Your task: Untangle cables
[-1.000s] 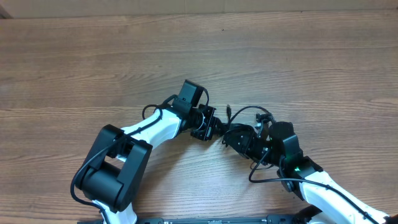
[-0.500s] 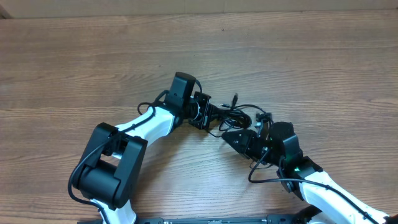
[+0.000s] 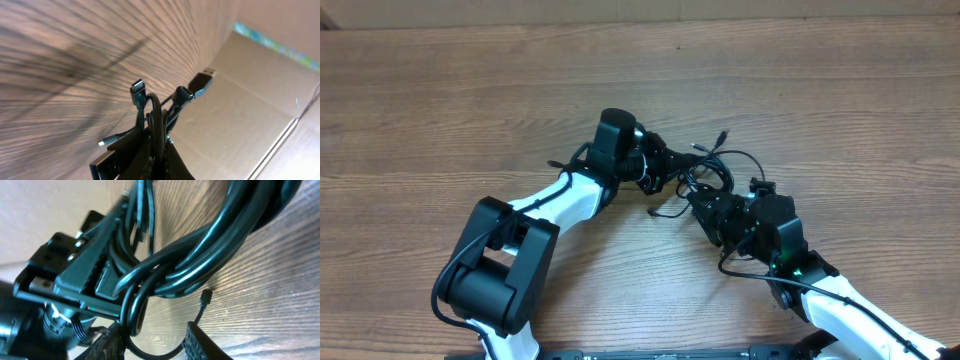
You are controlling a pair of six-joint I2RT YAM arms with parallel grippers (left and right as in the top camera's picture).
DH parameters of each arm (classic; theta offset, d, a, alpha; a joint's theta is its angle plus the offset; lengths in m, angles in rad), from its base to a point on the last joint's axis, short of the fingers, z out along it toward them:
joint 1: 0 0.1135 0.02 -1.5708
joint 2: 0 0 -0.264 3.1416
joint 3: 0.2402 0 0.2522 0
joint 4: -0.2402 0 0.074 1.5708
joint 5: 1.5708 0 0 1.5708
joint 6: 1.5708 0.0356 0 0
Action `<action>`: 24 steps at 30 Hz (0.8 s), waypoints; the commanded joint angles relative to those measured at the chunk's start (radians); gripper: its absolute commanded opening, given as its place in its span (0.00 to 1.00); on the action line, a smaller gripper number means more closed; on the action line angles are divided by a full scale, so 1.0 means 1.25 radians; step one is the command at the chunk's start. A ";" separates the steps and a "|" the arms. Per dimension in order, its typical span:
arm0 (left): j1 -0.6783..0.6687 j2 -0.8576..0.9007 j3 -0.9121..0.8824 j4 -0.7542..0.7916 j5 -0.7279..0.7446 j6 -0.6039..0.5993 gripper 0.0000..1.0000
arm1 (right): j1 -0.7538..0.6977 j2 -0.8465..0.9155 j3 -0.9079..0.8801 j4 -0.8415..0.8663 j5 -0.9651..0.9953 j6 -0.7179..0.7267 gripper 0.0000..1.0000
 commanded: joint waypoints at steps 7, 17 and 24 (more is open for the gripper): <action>-0.030 0.002 0.009 0.022 -0.026 0.214 0.04 | 0.003 -0.003 0.004 0.019 0.041 0.113 0.41; -0.035 -0.003 0.009 0.059 0.030 0.265 0.04 | 0.003 -0.002 0.004 -0.028 0.128 0.196 0.40; -0.035 -0.003 0.009 0.074 0.037 0.237 0.04 | 0.003 -0.001 0.004 -0.045 0.079 0.172 0.11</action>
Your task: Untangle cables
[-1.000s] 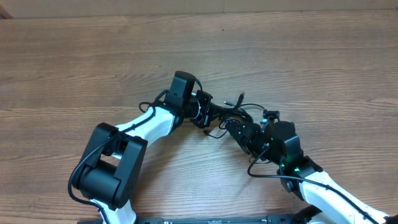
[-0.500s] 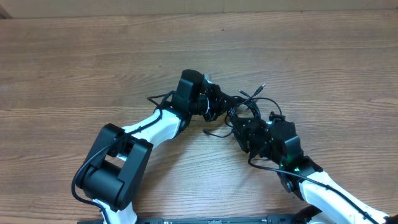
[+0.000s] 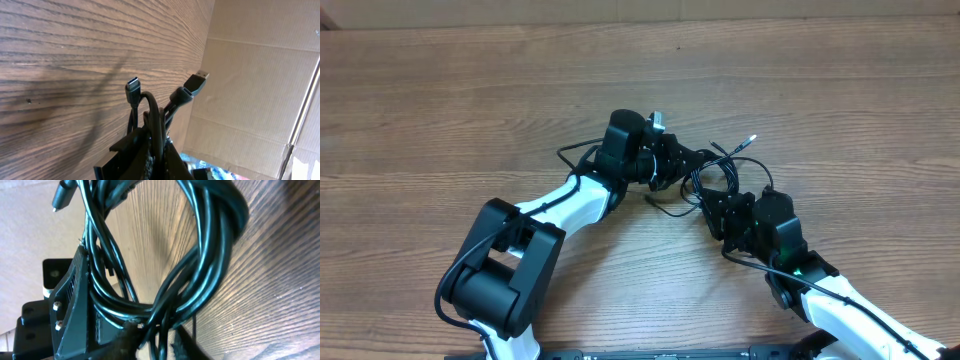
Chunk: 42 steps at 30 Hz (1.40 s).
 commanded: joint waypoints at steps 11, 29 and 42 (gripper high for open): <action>-0.003 -0.003 0.009 0.146 0.039 -0.374 0.04 | 0.003 -0.001 0.003 -0.184 0.005 -0.275 0.04; 0.205 -0.004 0.018 0.612 0.042 -0.501 0.04 | 0.003 -0.018 0.008 -0.307 0.007 -0.352 0.05; 0.190 -0.008 0.047 0.276 0.117 -0.105 0.04 | 0.002 -0.098 0.157 -0.305 -0.114 -0.509 0.69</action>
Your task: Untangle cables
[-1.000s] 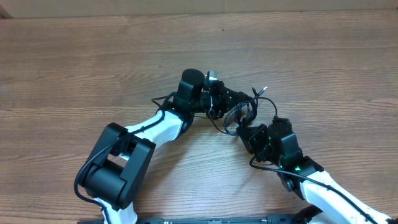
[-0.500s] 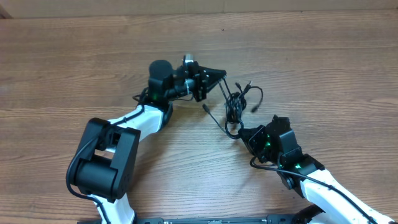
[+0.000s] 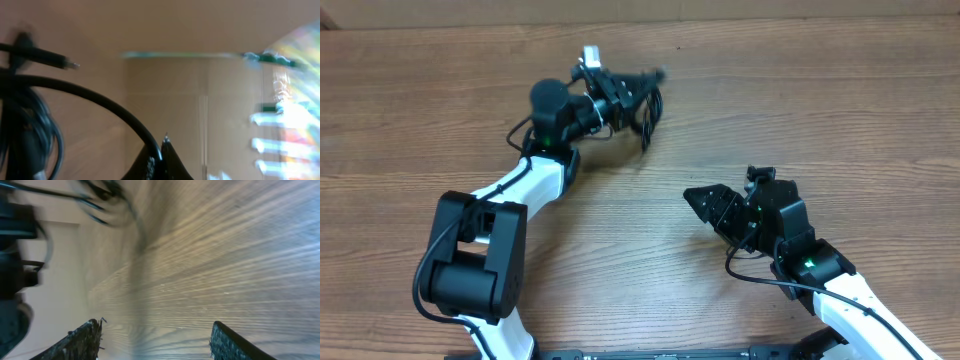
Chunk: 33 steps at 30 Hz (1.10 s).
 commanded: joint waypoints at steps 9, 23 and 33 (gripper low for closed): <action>-0.062 -0.018 0.008 -0.717 -0.275 0.382 0.51 | 0.002 -0.008 0.016 -0.014 0.016 -0.021 0.76; -0.072 -0.020 0.014 -0.600 -0.108 0.593 1.00 | 0.002 -0.007 0.016 -0.017 0.070 -0.063 0.79; -0.140 -0.020 0.054 -0.442 -0.056 0.641 1.00 | 0.002 -0.007 0.016 -0.017 0.072 -0.063 0.80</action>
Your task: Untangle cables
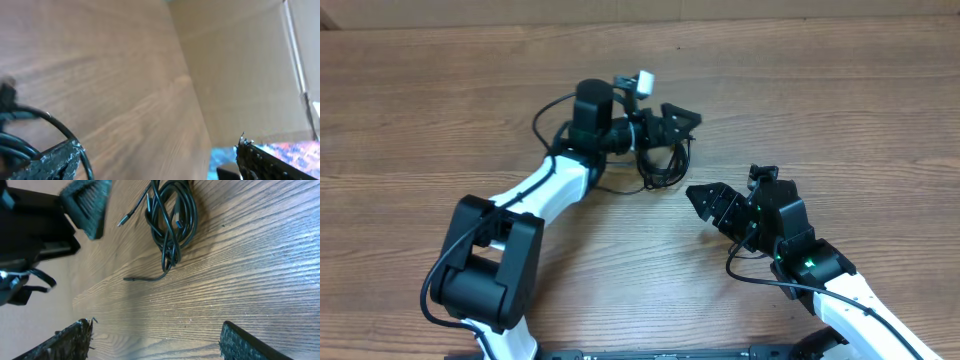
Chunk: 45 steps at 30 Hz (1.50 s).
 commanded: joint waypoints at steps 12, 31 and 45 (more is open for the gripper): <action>0.019 -0.052 0.083 -0.428 -0.379 0.185 1.00 | 0.002 -0.006 0.013 -0.053 0.045 -0.049 0.81; -0.063 0.080 0.276 -0.745 -0.688 0.172 0.59 | 0.002 -0.006 0.013 -0.054 0.083 -0.049 0.81; -0.074 0.186 0.276 -0.704 -0.674 0.173 0.34 | 0.002 -0.006 0.013 -0.093 0.083 -0.049 0.81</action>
